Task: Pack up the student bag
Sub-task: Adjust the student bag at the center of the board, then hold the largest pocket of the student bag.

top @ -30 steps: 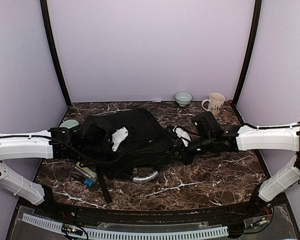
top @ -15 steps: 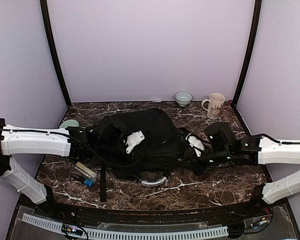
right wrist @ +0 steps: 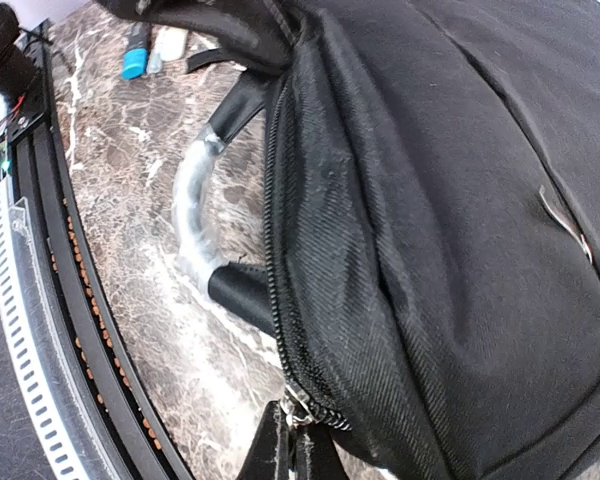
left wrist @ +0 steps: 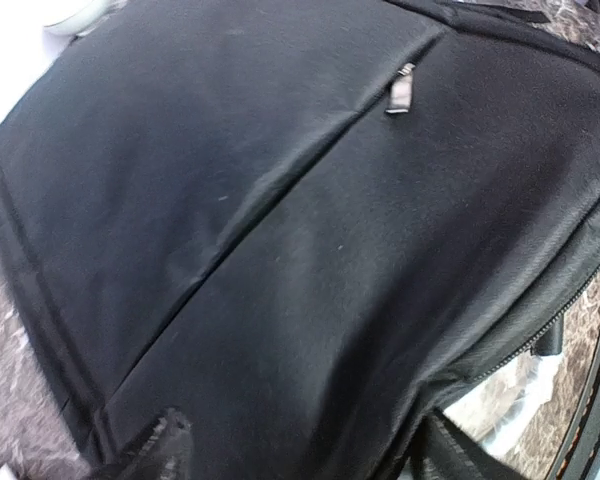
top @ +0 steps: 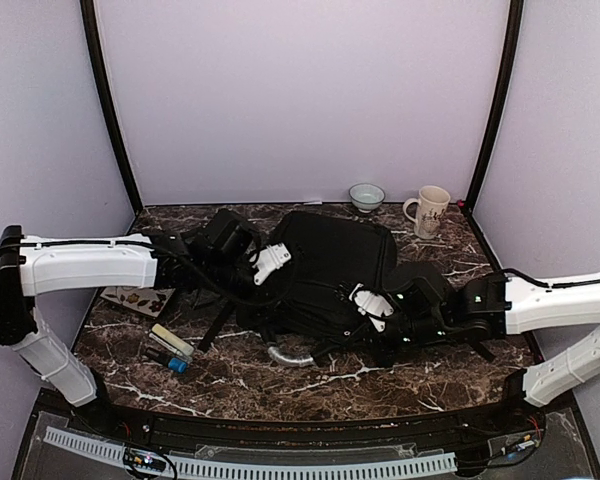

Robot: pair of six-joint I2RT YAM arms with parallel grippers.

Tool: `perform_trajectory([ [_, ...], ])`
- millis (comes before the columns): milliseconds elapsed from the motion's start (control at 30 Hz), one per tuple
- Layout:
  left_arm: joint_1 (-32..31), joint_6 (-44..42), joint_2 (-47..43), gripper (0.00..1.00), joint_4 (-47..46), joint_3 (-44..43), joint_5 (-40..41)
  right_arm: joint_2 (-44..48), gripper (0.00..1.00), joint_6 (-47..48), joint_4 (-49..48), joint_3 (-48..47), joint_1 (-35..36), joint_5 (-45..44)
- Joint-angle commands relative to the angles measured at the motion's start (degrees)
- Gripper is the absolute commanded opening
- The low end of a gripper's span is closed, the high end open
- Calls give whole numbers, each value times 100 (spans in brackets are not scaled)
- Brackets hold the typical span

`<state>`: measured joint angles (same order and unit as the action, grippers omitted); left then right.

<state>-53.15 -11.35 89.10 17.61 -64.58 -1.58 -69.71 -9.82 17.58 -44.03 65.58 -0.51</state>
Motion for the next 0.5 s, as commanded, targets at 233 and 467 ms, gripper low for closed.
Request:
perform_trajectory([
  [233, -29, -43, -1282, 81, -926, 714, -1702, -471, 0, 863, -769, -634, 55, 638],
  [467, -59, -646, -373, 75, -213, -124, -2475, -520, 0, 855, -775, -700, 38, 728],
])
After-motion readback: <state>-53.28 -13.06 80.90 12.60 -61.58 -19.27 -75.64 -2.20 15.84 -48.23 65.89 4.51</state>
